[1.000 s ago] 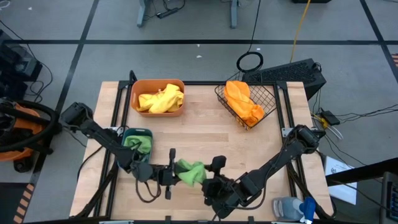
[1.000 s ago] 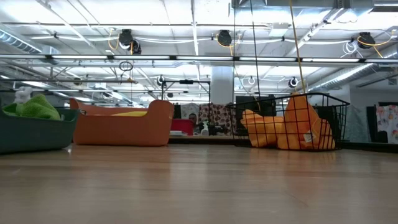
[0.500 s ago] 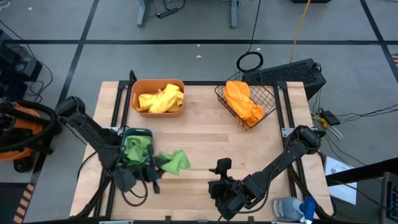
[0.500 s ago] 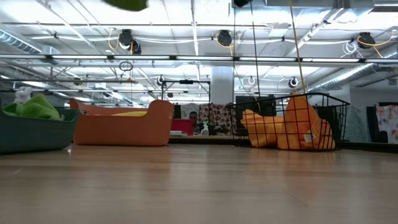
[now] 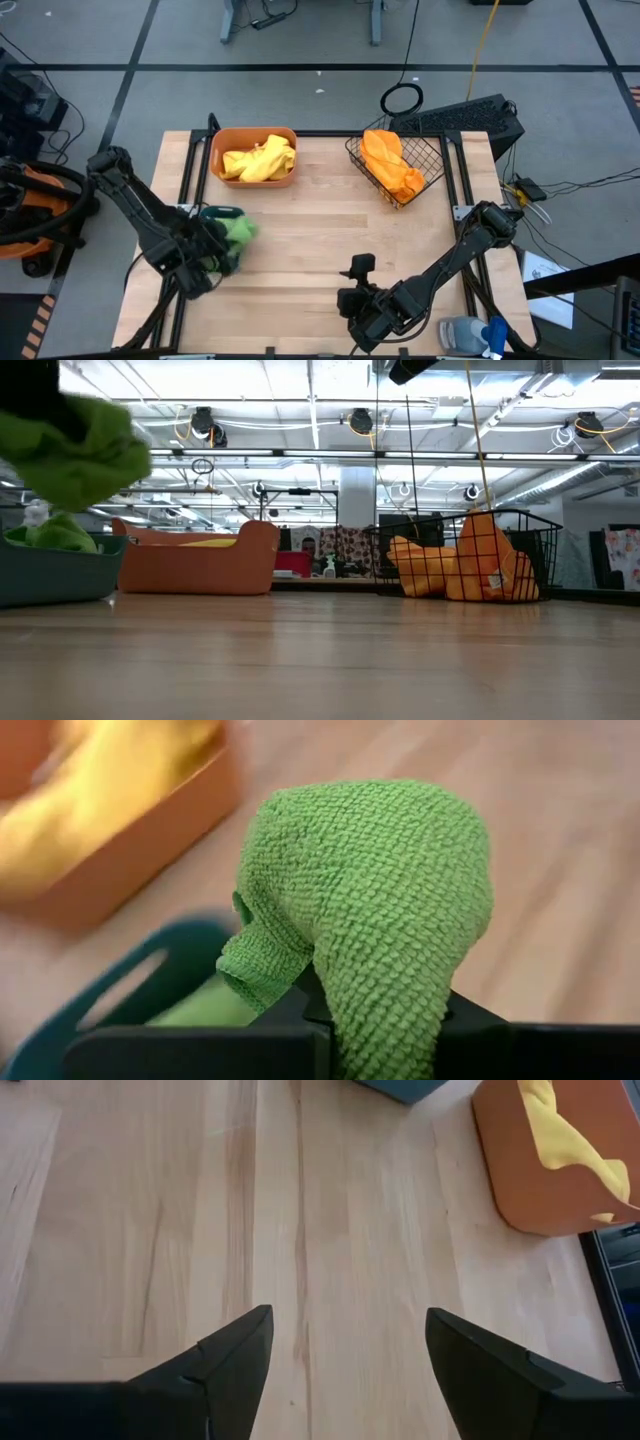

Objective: Sort microfiber towel by color & place in baskets
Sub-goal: Put the green microfiber towel into the blue bin

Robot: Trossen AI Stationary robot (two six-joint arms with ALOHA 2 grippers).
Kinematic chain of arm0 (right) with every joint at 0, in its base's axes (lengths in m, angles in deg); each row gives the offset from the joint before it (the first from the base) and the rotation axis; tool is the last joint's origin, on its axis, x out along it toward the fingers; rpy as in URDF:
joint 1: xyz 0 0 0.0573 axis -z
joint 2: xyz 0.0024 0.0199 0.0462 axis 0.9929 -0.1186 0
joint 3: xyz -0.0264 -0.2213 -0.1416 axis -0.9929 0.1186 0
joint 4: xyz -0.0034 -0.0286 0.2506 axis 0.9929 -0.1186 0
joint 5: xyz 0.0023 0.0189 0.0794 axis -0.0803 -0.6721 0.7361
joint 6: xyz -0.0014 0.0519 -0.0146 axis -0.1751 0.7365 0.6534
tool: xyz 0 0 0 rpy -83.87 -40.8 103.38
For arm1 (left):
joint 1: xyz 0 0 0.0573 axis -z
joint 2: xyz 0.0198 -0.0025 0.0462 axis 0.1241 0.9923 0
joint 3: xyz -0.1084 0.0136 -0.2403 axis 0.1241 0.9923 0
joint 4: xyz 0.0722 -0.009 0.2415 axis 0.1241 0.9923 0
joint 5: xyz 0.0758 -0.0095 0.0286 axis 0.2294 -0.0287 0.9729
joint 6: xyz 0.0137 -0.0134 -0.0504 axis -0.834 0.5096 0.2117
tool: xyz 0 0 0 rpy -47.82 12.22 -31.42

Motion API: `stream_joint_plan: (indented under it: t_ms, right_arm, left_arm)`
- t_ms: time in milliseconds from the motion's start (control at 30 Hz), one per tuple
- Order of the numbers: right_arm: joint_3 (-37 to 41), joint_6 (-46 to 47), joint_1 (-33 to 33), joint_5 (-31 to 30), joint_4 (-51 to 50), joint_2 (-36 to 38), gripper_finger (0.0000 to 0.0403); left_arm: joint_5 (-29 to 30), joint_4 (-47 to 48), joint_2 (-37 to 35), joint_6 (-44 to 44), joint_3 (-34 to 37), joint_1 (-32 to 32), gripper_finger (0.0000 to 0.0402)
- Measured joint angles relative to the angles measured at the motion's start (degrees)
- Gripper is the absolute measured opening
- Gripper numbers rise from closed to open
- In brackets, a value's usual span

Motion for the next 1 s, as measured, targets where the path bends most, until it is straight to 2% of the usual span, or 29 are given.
stream_joint_plan:
  t_ms: [100, 200, 433, 533, 700, 867, 1000]
  right_arm:
    - [0.0, -0.7, 0.0, 0.0, 0.0, 0.0, 0.0256]
    - [0.0, -1.0, 0.0, 0.0, -0.2, 0.0, 0.0256]
    - [0.0, -1.0, 0.0, -0.1, -0.3, 0.0, 0.0256]
    - [0.0, -0.9, 0.0, -0.1, -0.3, 0.0, 0.0256]
    - [0.0, -1.0, 0.2, -0.5, -0.3, -0.1, 0.0256]
    - [0.0, -1.0, 1.0, -0.6, 0.0, -0.1, 0.0256]
    - [0.0, -1.0, 1.6, -0.6, 0.2, -0.1, 0.0256]
  left_arm:
    - [-7.6, 9.6, 0.5, 13.5, 0.0, 0.0, 0.0044]
    - [-14.6, 13.4, 1.1, 20.6, 0.3, 0.0, 0.0044]
    - [-17.1, 9.1, 4.2, 25.4, 7.1, -0.4, 0.0046]
    - [-18.6, 3.8, 6.2, 25.7, 9.9, -0.8, 0.0059]
    - [-18.9, -4.0, 8.5, 18.7, 9.9, -1.0, 0.0129]
    - [-19.1, -3.3, 8.3, 19.1, 9.6, -1.1, 0.0213]
    - [-19.8, -0.8, 8.3, 19.1, 7.0, -1.4, 0.0258]
